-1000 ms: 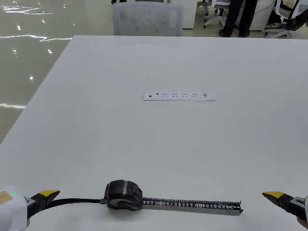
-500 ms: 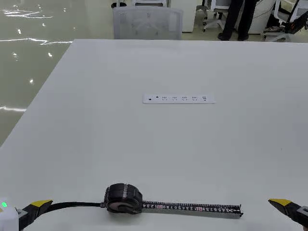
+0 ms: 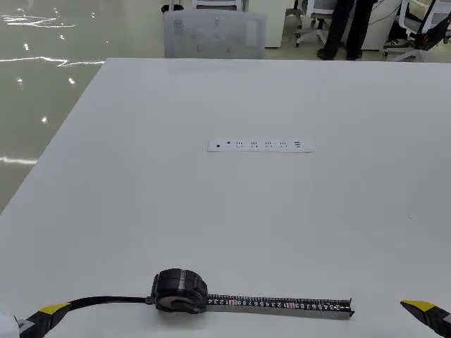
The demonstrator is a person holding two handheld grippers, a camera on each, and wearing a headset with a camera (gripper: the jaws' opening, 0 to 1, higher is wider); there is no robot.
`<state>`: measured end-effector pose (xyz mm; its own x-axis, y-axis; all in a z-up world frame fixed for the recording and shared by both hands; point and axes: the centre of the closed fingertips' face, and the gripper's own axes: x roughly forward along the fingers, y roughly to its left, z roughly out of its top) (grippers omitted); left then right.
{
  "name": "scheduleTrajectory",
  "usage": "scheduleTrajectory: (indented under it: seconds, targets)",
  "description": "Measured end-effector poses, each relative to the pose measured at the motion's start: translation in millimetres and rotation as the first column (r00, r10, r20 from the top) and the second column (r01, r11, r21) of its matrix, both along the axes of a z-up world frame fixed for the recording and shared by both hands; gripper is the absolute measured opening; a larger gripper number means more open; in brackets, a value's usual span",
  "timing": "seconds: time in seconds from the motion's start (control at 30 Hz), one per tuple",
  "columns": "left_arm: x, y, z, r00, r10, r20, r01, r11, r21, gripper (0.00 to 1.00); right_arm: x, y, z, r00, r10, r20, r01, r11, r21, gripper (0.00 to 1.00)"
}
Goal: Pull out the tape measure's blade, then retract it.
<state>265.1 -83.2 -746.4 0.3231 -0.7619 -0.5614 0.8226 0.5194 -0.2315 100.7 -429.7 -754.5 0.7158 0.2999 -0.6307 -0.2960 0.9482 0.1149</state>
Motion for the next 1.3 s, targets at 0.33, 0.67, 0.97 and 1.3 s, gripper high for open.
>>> scheduleTrajectory:
  seconds: [0.33, 0.67, 0.97, 1.3]
  targets:
    - [0.0, 3.4, 0.6, 1.000, 0.017, -0.003, -0.017, 1.000, -0.012, 0.93, -2.5, 1.2, -1.9, 1.000, -0.002, -0.003, 0.002, 1.000, -0.001, 0.93]
    - [-2.3, -1.2, 0.8, 1.000, 0.010, -0.009, -0.010, 1.000, -0.015, 0.93, -4.7, 5.2, -2.6, 1.000, 0.001, -0.004, -0.001, 1.000, 0.005, 0.93]
    - [-4.5, -4.8, 1.9, 1.000, 0.005, -0.014, -0.005, 1.000, -0.015, 0.92, -4.1, 5.7, -2.8, 1.000, 0.002, -0.001, -0.002, 1.000, 0.007, 0.93]
    - [-2.8, -17.8, 12.5, 0.999, 0.034, -0.015, -0.034, 0.999, -0.025, 0.91, -0.9, 8.6, -2.4, 1.000, 0.009, 0.005, -0.009, 1.000, 0.010, 0.93]
